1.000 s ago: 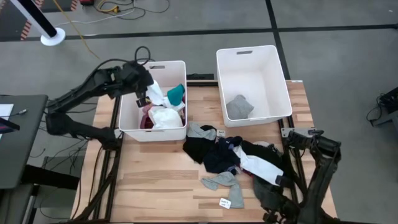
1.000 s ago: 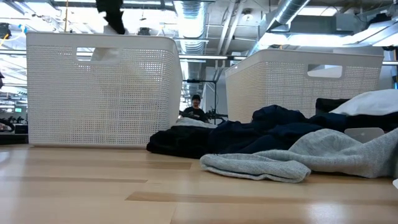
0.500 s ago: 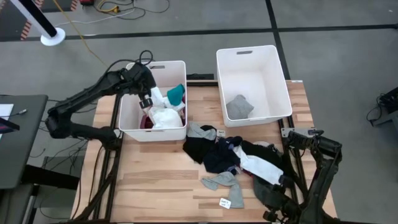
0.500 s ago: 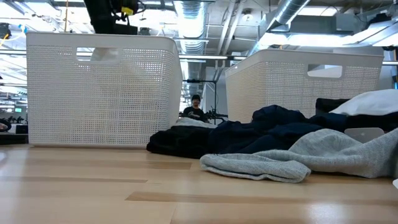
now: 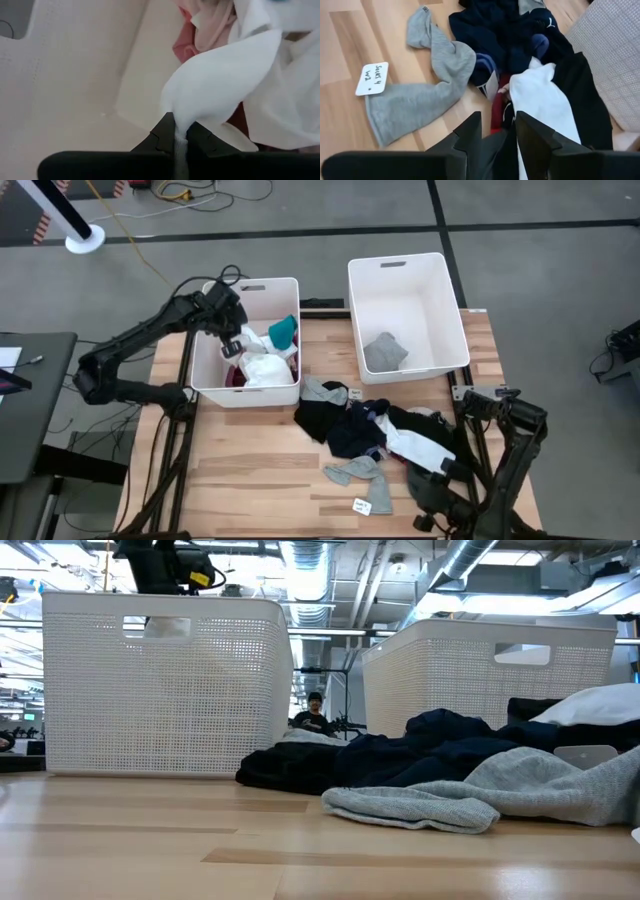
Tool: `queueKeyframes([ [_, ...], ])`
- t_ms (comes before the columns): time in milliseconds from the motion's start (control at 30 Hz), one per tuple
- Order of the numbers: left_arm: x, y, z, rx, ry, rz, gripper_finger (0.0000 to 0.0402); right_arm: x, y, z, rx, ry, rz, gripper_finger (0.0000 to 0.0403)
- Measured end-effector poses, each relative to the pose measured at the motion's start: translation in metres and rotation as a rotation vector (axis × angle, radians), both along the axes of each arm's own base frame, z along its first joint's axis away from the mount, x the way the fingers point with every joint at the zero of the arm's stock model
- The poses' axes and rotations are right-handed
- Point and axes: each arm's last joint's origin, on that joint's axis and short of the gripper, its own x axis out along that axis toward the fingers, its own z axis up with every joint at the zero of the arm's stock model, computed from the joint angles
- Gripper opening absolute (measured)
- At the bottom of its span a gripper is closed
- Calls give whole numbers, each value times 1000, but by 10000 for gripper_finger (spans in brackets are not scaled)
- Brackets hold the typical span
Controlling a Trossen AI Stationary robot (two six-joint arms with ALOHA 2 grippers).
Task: Sort clothes
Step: Put the white sock into the left white bin
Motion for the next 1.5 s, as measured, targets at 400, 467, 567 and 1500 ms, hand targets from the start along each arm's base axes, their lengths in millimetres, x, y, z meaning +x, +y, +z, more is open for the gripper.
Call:
queueKeyframes([
  [400, 2, -2, -5, -72, -54, -50, 25, 12, -21, -20, -78, 65, -65, 136],
  [467, 2, -2, -5, -74, -57, -46, 42, 10, -24, -25, -85, 63, -91, 153],
  [567, 2, -2, -5, -74, -58, -44, 73, 7, -25, -29, -89, 57, -98, 186],
  [1500, 20, -15, 40, -110, -309, -155, 159, 20, -63, -61, -211, 97, -192, 190],
])
